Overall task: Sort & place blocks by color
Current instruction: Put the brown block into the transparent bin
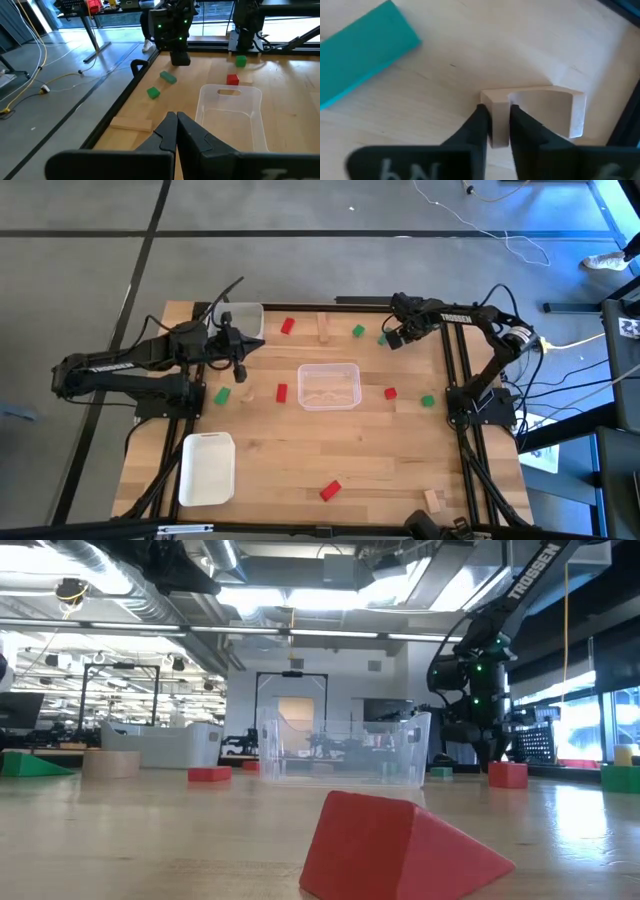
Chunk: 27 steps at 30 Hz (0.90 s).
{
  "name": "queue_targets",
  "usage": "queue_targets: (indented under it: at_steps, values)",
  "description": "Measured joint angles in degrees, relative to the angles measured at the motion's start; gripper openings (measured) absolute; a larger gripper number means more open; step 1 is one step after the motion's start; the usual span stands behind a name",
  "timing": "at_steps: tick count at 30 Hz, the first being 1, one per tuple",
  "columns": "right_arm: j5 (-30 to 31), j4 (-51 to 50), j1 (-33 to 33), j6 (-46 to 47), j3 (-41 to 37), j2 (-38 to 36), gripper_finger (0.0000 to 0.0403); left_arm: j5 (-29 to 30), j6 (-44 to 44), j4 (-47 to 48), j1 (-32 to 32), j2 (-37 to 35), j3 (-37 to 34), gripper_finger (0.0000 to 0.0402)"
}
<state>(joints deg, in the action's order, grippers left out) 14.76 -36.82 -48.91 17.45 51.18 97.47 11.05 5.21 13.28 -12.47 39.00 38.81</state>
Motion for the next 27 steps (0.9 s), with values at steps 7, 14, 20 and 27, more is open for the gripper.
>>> queue_targets:
  at_steps: [7, 14, 20, 27]
  values:
    - [-1.48, -1.83, 0.34, 0.12, -0.45, -2.85, 0.0043, 0.01, 0.00, 0.00, 0.00, 0.00, 0.00, 0.0000]
    - [-2.07, -6.97, 3.71, -0.88, -0.46, -8.59, 0.0042, 0.87, 0.02, 0.54, 0.00, 0.00, 0.00, 0.0000]
    - [-6.49, -13.76, 10.46, -1.42, 1.76, -13.44, 0.0042, 1.97, 0.02, 1.73, 0.01, 0.00, 0.00, 0.0000]
    - [-9.07, -19.30, 21.26, -3.80, 15.05, -14.75, 0.0042, 1.97, 1.15, 1.75, 0.00, 0.00, 0.00, 0.0000]
